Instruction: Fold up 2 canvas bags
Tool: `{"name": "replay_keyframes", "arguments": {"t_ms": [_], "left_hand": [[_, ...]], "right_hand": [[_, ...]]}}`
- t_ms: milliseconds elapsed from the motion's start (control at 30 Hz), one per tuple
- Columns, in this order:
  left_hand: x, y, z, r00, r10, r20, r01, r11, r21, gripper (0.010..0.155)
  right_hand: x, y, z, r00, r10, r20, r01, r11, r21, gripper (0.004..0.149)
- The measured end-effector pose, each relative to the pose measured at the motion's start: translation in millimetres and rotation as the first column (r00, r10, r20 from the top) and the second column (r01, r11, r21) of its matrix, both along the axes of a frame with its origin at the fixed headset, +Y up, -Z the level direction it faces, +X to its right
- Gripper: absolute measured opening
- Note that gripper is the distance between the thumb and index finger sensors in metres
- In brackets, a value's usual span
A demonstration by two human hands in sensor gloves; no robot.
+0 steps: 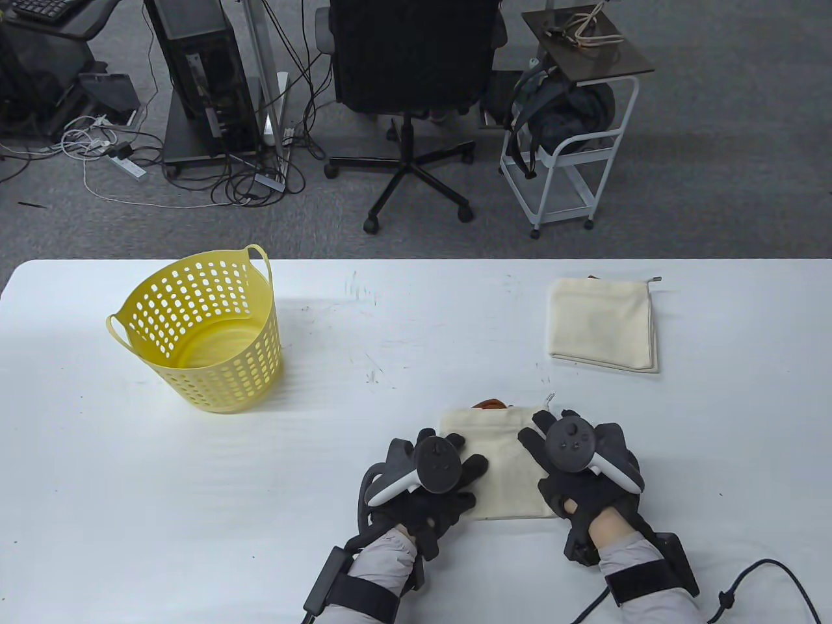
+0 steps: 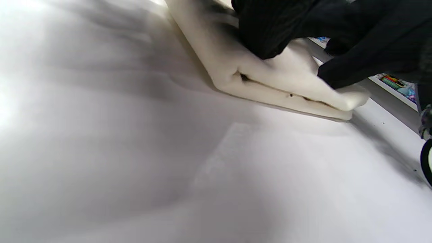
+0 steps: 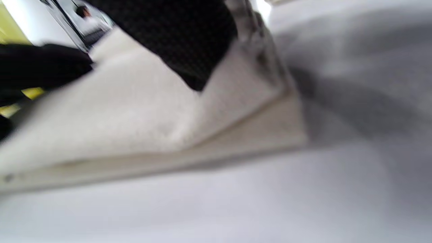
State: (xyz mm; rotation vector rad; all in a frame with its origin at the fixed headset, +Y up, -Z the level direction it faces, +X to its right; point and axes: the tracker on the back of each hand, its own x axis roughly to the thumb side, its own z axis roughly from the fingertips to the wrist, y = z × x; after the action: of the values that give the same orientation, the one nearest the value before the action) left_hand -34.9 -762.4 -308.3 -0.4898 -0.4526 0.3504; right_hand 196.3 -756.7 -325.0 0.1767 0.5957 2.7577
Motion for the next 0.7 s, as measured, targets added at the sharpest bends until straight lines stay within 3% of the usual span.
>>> {"name": "replay_keyframes", "arguments": {"t_ms": [133, 467, 700], "left_hand": [[5.1, 3.1, 1.1, 1.000, -0.007, 0.027, 0.006, 0.999, 0.038, 0.059], [9.5, -0.4, 1.6, 0.997, 0.044, 0.070, -0.045, 0.999, 0.006, 0.054], [-2.4, 11.3, 1.2, 1.000, -0.014, 0.009, 0.013, 0.998, 0.057, 0.047]], "right_hand": [[-7.9, -6.3, -3.0, 1.000, 0.003, -0.021, -0.004, 0.998, -0.057, 0.077], [-12.4, -5.6, 1.6, 0.997, 0.036, -0.072, -0.036, 0.999, 0.000, 0.076], [-22.4, -10.1, 5.3, 0.981, -0.076, -0.179, 0.066, 0.996, -0.063, 0.075]]}}
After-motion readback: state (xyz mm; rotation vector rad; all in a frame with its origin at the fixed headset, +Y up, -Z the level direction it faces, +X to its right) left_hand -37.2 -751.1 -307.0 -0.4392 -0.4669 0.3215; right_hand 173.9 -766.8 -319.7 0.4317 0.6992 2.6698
